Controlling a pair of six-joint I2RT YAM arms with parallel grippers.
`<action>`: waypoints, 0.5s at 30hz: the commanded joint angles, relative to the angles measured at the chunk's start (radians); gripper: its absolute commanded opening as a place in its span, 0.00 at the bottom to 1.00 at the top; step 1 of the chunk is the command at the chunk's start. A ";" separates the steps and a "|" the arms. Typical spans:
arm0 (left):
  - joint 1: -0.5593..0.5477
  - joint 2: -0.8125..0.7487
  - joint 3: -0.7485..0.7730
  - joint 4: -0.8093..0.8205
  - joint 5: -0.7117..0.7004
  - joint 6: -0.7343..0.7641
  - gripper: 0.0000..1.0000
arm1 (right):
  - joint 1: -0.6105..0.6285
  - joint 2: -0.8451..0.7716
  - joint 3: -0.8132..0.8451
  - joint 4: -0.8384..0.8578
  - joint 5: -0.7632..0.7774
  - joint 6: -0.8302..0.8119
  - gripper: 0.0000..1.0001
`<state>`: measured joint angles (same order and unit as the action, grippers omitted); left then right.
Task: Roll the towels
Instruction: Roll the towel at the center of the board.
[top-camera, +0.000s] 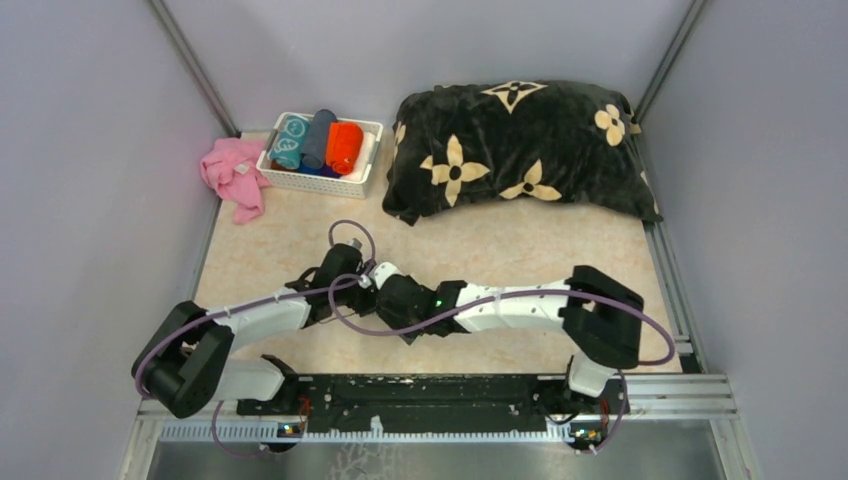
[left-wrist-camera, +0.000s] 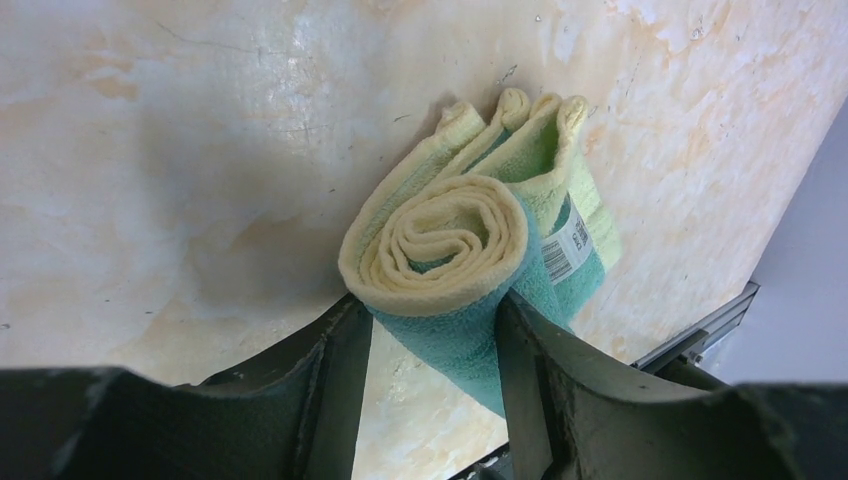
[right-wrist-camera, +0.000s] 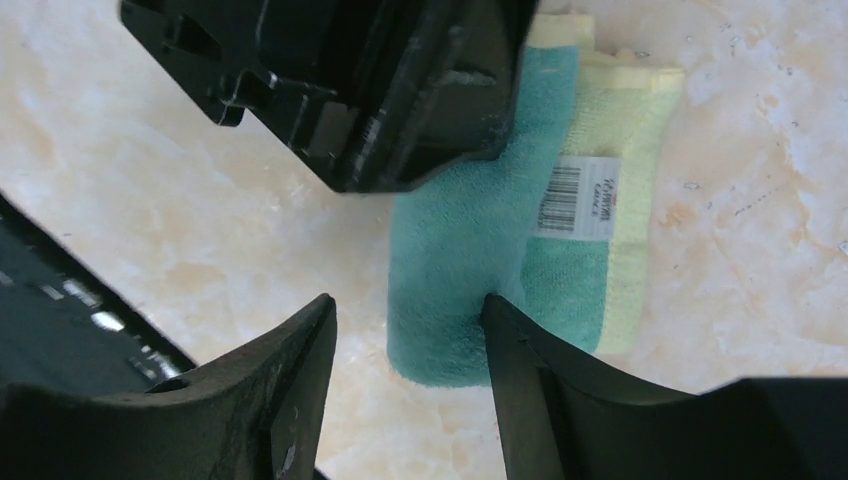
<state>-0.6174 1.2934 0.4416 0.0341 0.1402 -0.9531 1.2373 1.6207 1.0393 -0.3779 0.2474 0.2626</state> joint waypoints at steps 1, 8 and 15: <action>-0.012 0.021 0.003 -0.064 -0.022 0.029 0.55 | 0.045 0.101 0.065 -0.031 0.131 -0.036 0.56; -0.012 0.008 0.000 -0.069 -0.036 0.025 0.57 | 0.060 0.175 0.035 -0.100 0.185 0.009 0.49; -0.012 -0.018 0.007 -0.069 -0.039 0.016 0.62 | 0.055 0.141 -0.072 -0.080 0.094 0.058 0.25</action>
<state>-0.6231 1.2922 0.4465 0.0349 0.1394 -0.9501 1.2892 1.7584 1.0519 -0.3977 0.4419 0.2665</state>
